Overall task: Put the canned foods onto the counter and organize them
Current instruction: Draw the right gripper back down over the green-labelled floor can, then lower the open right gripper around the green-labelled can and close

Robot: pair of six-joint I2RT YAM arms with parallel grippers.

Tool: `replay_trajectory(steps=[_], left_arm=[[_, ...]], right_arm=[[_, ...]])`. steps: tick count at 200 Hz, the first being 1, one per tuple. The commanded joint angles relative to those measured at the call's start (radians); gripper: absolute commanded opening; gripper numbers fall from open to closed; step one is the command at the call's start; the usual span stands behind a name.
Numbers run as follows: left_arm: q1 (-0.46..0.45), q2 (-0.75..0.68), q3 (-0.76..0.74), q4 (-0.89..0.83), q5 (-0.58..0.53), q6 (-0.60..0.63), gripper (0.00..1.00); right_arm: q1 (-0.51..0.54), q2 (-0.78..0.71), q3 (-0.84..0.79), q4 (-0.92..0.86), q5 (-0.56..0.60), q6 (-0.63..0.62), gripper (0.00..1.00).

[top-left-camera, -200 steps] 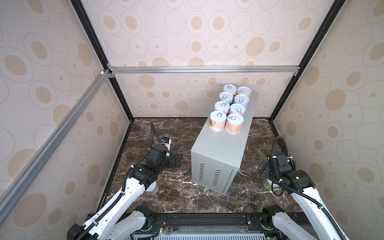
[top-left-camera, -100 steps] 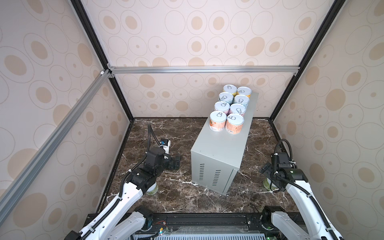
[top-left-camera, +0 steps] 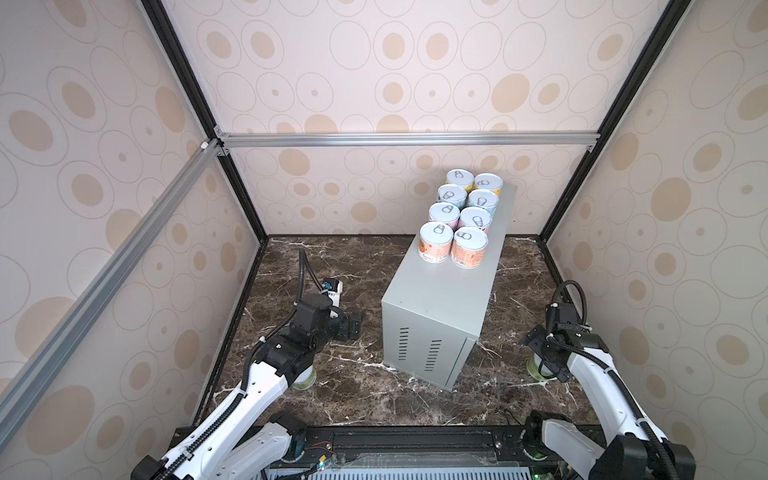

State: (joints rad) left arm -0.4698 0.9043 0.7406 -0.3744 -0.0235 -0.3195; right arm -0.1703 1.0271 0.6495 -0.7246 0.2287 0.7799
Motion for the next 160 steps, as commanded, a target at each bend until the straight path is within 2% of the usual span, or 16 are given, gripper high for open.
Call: replay_trajectory(steps=[1,55,86,160], left_arm=[[-0.002,0.011,0.006,0.014,-0.007,0.025,0.99],[-0.001,0.034,0.005,0.011,-0.016,0.027,0.99],[-0.002,0.038,0.007,0.011,-0.021,0.028,0.99],[-0.002,0.039,0.008,0.013,-0.017,0.03,0.99]], right_arm=[[-0.018,0.03,-0.023,0.042,-0.017,-0.006,0.99],[-0.034,0.132,-0.046,0.132,-0.055,-0.018,0.99],[-0.034,0.183,-0.014,0.121,-0.071,-0.037,0.99],[-0.034,0.093,0.05,0.038,-0.062,-0.065,0.99]])
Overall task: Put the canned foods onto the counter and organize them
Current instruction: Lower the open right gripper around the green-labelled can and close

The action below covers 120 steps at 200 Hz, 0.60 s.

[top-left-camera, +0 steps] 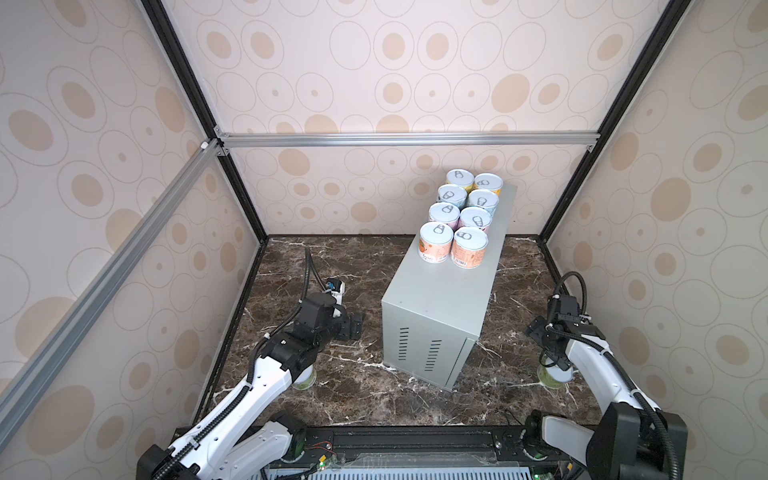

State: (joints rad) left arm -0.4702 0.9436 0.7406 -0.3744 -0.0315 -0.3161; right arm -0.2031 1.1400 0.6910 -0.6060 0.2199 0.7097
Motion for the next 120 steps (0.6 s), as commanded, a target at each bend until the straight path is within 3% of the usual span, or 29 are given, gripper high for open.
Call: replay_trajectory(steps=[1,120], left_arm=[[-0.002,0.0,0.008,0.013,-0.009,0.026,0.99],[-0.002,-0.015,0.003,0.019,0.011,0.023,0.99]], right_arm=[[-0.001,-0.022,0.009,-0.082,-0.053,0.005,0.99],[-0.027,-0.198,0.1,-0.293,0.078,-0.004,0.99]])
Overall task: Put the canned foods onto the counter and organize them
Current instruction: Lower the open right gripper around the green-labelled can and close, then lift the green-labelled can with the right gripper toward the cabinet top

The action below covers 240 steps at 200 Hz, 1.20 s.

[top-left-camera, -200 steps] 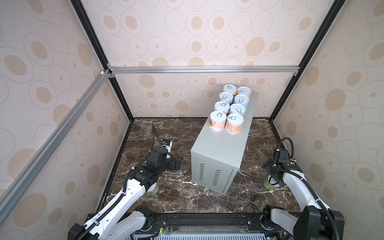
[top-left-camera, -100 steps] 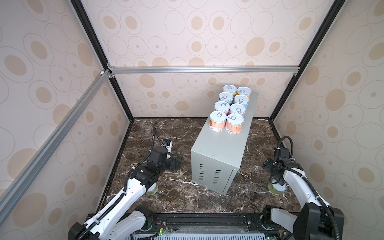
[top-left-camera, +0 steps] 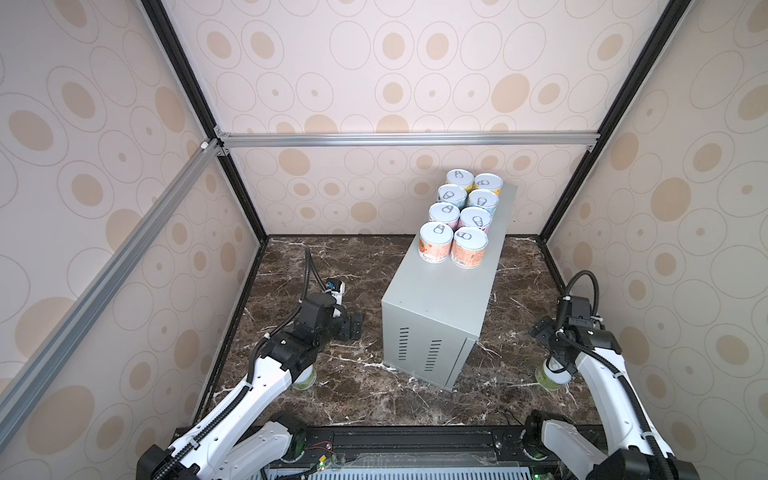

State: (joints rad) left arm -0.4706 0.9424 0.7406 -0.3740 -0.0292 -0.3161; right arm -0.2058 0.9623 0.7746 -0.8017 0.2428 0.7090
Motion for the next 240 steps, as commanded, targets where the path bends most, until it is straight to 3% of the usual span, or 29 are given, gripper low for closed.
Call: replay_trajectory(steps=[1,48,91,240], left_arm=[[-0.002,-0.014,0.002,0.018,0.009,0.023,0.99],[-0.002,-0.016,0.0,0.019,0.012,0.021,0.99],[-0.002,-0.006,0.0,0.018,0.01,0.021,0.99],[-0.003,0.028,0.003,0.011,-0.008,0.026,0.99]], right_arm=[[-0.027,-0.02,0.017,-0.098,0.055,-0.003,0.99],[-0.138,-0.108,-0.043,-0.116,-0.001,-0.005,0.99],[-0.176,-0.122,-0.096,-0.098,-0.038,-0.01,0.99],[-0.176,0.082,-0.191,0.108,-0.154,-0.033,0.99]])
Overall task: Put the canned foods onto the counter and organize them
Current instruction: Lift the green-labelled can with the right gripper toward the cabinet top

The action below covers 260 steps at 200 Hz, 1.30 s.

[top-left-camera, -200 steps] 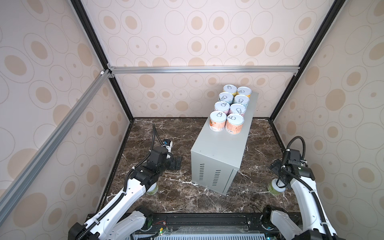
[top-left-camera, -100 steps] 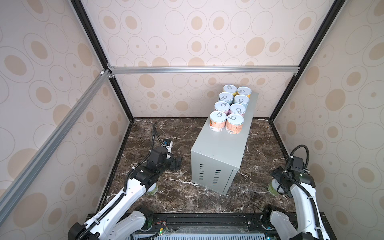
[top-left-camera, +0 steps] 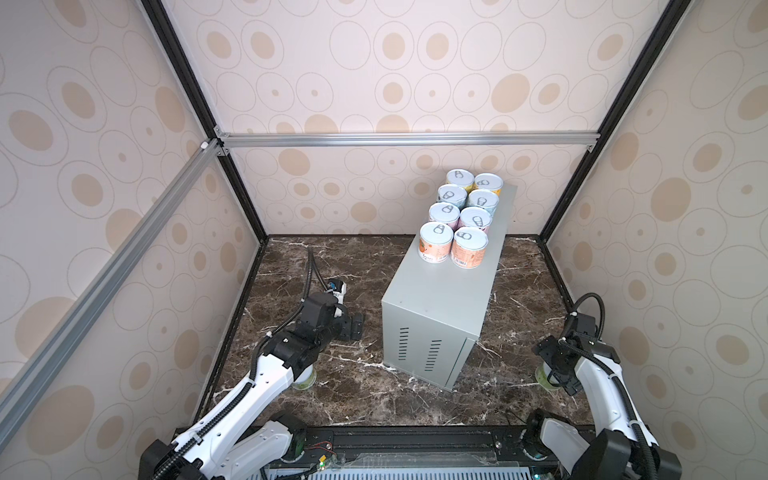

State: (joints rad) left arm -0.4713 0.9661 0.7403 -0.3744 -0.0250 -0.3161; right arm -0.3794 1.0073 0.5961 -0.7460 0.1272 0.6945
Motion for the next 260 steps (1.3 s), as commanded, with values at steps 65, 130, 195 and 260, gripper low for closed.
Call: replay_trajectory(steps=[65,130,195,260], left_arm=[[-0.002,0.008,0.005,0.009,-0.027,0.029,0.99],[-0.003,0.013,0.005,0.004,-0.041,0.031,0.99],[-0.001,0.021,0.007,0.003,-0.046,0.032,0.99],[-0.001,0.023,0.008,0.005,-0.041,0.033,0.99]], right_arm=[[0.077,0.216,0.033,0.149,-0.053,-0.092,0.99],[0.209,0.396,0.14,0.179,-0.047,-0.166,0.99],[0.236,0.445,0.168,0.19,-0.055,-0.224,1.0],[0.236,0.424,0.157,0.201,-0.044,-0.24,0.76]])
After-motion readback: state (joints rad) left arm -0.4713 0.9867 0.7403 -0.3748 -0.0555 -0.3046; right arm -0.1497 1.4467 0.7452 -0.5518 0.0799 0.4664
